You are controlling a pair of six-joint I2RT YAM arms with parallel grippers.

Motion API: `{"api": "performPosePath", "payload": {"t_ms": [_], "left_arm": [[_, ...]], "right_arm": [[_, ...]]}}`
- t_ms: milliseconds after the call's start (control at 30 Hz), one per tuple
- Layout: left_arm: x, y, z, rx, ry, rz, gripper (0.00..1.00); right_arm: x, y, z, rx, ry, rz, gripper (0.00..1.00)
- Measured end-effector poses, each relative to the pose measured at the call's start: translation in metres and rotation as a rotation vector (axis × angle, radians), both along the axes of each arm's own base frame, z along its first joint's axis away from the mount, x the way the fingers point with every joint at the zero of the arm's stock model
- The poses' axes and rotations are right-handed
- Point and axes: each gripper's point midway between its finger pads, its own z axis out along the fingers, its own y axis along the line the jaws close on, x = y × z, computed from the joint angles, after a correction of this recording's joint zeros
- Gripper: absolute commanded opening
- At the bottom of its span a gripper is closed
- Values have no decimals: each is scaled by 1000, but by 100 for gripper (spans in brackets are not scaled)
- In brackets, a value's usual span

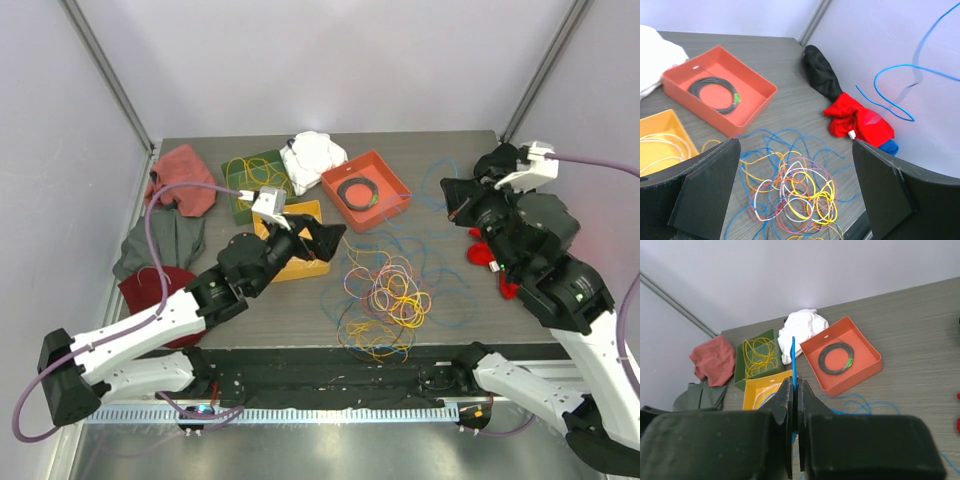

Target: Untangle the cables

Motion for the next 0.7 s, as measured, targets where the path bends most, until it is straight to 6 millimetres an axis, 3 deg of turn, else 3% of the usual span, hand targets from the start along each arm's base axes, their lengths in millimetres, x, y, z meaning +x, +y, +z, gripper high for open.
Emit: {"api": "performPosePath", "payload": {"t_ms": [100, 200, 433, 533, 700], "left_arm": [[-1, 13, 2, 5, 6, 35, 100], [-6, 29, -7, 9, 34, 71, 100], [-26, 67, -61, 22, 133, 117, 100], [-33, 78, -74, 28, 163, 130, 100], [-39, 93, -73, 11, 165, 156, 100]], "right_arm": [[14, 7, -15, -33, 44, -10, 1], [41, 23, -35, -75, 96, -21, 1], [113, 61, -95, -179, 228, -39, 1], [145, 67, -111, -192, 254, -63, 1], [186, 61, -128, -190, 268, -112, 1]]}}
